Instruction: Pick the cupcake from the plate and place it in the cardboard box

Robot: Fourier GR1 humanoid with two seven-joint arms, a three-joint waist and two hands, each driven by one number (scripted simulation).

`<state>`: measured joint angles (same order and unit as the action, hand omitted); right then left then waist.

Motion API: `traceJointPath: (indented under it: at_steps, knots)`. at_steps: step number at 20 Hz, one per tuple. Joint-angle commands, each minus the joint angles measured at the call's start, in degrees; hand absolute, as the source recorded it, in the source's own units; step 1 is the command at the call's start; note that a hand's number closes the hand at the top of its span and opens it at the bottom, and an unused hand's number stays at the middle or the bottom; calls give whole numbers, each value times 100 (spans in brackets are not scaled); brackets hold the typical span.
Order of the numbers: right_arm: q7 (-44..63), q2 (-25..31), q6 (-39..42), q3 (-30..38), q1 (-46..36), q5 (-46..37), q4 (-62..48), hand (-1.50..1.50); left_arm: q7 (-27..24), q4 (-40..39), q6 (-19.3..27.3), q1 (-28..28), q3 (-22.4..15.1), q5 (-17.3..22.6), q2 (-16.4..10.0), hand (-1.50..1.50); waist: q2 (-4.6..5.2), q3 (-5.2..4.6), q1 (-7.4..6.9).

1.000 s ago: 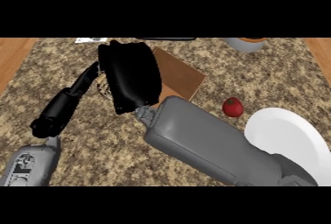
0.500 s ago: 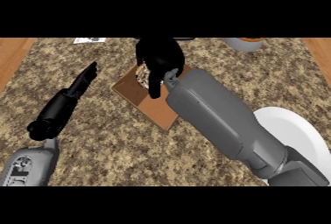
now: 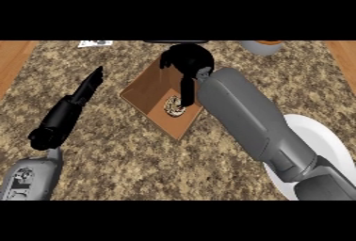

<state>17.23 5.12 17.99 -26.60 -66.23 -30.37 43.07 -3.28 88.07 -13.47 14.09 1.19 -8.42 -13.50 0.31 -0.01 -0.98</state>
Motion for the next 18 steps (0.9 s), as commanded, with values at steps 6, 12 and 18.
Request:
traceJointPath:
  at_steps: [6,12,18]
  knots:
    - [-1279,-477,-1447,1695,389,1277,484,-150,-109,84,-61,-140,73,49,-57,0,-7,23,29]
    - [-1308,-507,-1816,3029,482,2731,325,-150,-32,-45,-12,7,32,-34,-8,0,28,9,-4]
    - [-2211,-88,-1925,3579,680,2788,-464,-150,95,328,-90,-101,42,32,-18,0,21,4,-41]
